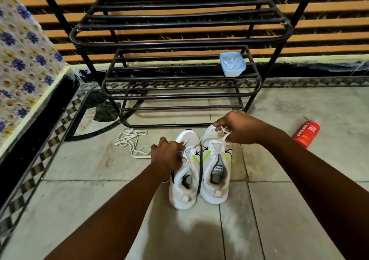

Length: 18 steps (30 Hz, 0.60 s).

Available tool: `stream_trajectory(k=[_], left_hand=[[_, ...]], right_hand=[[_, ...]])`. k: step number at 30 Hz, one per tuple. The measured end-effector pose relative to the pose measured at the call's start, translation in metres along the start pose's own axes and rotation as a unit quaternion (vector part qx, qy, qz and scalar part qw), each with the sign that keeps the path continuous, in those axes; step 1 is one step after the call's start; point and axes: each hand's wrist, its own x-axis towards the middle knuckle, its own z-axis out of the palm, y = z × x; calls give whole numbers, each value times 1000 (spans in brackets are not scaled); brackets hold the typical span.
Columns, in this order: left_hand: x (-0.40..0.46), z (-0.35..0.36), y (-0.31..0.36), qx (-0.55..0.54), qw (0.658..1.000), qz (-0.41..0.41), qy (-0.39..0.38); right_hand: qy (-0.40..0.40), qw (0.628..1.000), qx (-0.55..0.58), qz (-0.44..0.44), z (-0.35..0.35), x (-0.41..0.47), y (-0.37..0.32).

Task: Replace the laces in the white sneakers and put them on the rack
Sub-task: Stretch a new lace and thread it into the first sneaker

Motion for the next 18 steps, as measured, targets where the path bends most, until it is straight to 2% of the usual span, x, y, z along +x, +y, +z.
stream_trajectory(k=[6,10,13,15,18], left_hand=[[6,5,-3,-9,1000,-2,-9],[7,4,-6,-35,999,7,2],[5,-2,-9,-102,994,23,22],[-1,-21,-10,-244,967,27,72],[-12,-73,-2,-458,877,77,127]], right_hand=[[-21,999,-23,-9,0,-2,1],[114,989,82,-54,5,-10,-13],[146,977,136,-76,11,-15,-27],[175,968,151,-101,9,-21,-35],[237,942,203,-124,-9,-31,-49]])
